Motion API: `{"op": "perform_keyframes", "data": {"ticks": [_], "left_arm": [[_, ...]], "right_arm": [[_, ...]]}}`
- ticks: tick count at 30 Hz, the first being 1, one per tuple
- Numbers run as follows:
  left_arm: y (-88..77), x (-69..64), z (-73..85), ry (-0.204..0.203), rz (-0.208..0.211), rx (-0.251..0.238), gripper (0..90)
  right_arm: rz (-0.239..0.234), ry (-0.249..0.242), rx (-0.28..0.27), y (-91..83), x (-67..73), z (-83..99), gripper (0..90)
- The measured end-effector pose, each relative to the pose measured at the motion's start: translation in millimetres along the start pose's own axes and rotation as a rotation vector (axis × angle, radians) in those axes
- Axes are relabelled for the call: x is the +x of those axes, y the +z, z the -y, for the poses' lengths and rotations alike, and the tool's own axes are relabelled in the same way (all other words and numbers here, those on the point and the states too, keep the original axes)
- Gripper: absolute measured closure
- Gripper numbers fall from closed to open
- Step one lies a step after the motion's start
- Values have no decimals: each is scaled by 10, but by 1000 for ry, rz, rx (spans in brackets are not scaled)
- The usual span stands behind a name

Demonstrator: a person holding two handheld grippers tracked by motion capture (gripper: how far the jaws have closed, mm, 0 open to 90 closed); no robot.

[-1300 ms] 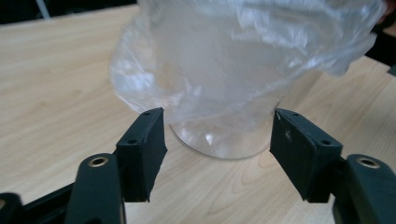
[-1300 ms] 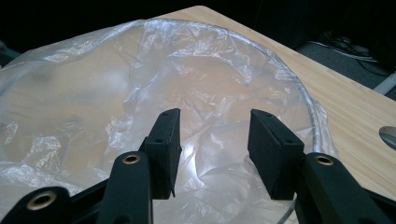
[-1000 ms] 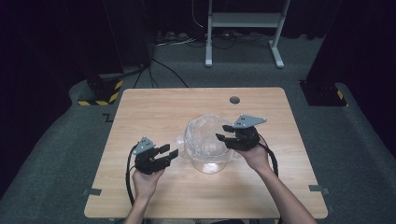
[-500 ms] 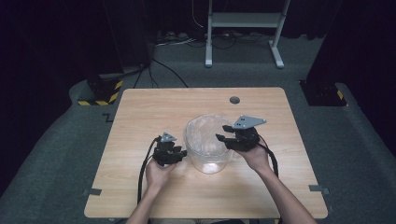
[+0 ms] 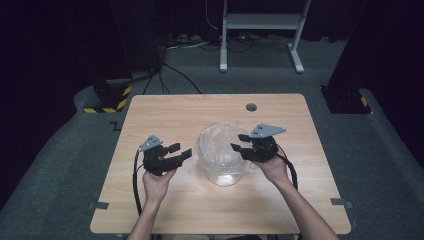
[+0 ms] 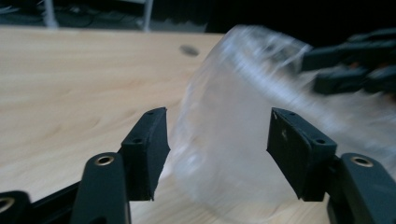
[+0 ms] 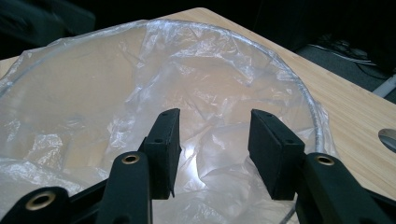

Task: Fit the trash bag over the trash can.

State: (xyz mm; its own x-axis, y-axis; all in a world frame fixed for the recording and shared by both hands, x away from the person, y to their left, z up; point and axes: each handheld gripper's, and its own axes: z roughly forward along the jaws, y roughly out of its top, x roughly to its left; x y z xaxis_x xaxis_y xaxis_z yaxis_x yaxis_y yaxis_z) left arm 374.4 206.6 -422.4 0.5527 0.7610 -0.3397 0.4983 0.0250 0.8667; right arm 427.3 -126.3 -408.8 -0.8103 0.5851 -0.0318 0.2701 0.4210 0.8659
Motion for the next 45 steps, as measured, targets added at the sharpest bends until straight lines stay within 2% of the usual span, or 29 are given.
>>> {"op": "perform_keyframes", "data": {"ticks": [2, 4, 7, 11, 16, 18, 19, 20, 23, 27, 31, 34, 36, 38, 41, 45], "left_arm": [[40, -64, -96, 17, 14, -8, 365], [111, -119, -183, 32, 10, -3, 353], [259, -201, -299, 76, -13, 36, 347], [391, -275, -362, 95, -22, 71, 343], [550, -287, -380, 96, -42, 131, 346], [616, -290, -366, 109, -62, 160, 356], [661, -299, -347, 124, -85, 182, 358], [661, -299, -347, 124, -85, 182, 360], [741, -331, -299, 166, -126, 222, 368], [741, -308, -302, 147, -118, 226, 370], [760, -295, -326, 127, -110, 270, 366], [776, -279, -335, 95, -99, 294, 363], [776, -275, -331, 90, -94, 292, 357], [775, -267, -329, 91, -94, 290, 353], [775, -262, -321, 83, -88, 286, 348], [776, -265, -323, 84, -91, 285, 348]], "right_arm": [[2, -2, 2, -1, 2, -1, 537], [0, 1, 3, -3, 2, -1, 537], [0, 1, 3, -4, 2, -1, 537], [-2, 4, 1, -4, 0, -1, 534], [-5, 7, 0, -5, -4, 0, 532], [-8, 13, -8, -7, -7, 7, 531], [-8, 13, -8, -8, -7, 7, 531], [-8, 13, -8, -8, -7, 7, 531], [-10, 10, -10, -23, 0, 3, 527], [-10, 17, -34, -96, 10, -20, 507], [14, 28, -81, -315, -31, -67, 502], [35, 37, -95, -410, -72, -52, 502], [73, 70, -93, -529, -161, 41, 503], [84, 78, -87, -547, -183, 73, 504], [123, 121, -72, -610, -260, 233, 524], [121, 143, -59, -636, -287, 353, 563]]}}
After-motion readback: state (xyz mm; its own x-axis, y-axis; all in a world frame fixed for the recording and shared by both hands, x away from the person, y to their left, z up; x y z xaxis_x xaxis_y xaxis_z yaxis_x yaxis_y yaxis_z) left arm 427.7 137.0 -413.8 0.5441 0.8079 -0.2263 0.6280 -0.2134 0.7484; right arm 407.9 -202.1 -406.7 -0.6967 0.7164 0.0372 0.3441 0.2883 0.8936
